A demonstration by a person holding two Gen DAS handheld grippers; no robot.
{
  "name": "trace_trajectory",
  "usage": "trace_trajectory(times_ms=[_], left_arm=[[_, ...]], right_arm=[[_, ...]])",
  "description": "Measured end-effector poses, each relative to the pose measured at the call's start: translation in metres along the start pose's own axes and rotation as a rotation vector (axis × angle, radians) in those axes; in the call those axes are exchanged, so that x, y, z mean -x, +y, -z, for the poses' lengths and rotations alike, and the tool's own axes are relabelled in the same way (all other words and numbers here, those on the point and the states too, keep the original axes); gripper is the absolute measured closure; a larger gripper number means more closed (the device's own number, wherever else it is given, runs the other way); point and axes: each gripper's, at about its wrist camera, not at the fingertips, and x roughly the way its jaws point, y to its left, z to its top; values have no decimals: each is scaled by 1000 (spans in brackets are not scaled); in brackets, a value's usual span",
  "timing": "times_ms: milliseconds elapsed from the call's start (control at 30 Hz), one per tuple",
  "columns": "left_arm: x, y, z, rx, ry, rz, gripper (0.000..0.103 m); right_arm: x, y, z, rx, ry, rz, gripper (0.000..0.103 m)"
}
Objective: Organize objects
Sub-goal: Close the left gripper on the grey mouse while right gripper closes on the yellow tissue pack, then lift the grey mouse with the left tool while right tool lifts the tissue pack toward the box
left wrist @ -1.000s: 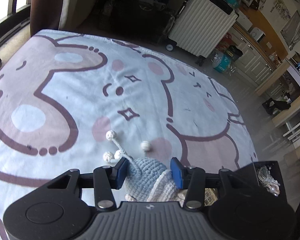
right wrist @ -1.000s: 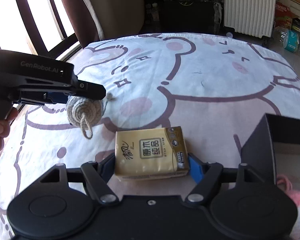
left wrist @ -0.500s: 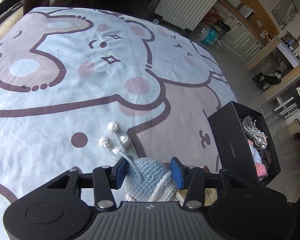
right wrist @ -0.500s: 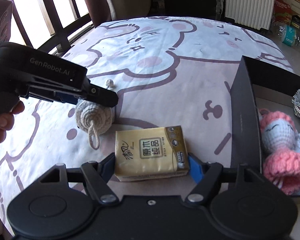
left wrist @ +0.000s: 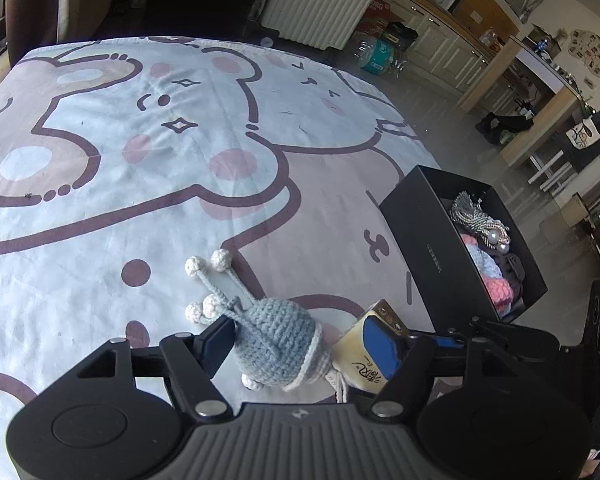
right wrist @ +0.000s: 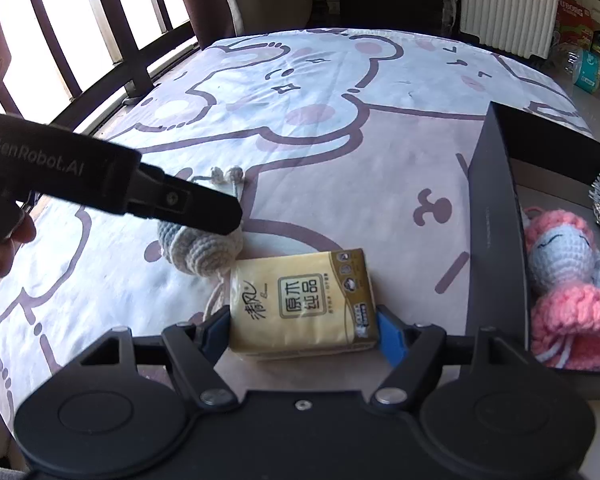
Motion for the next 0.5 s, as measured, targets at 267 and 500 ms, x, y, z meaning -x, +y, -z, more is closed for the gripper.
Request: trace_trajectory(times_ms=[267, 500], left_arm=[[-5, -8, 3, -193, 10, -44, 32], [-9, -18, 7, -411, 67, 15, 20]], right_arm=[[3, 3, -1, 36, 34, -19, 28], [6, 12, -1, 109, 115, -87, 27]])
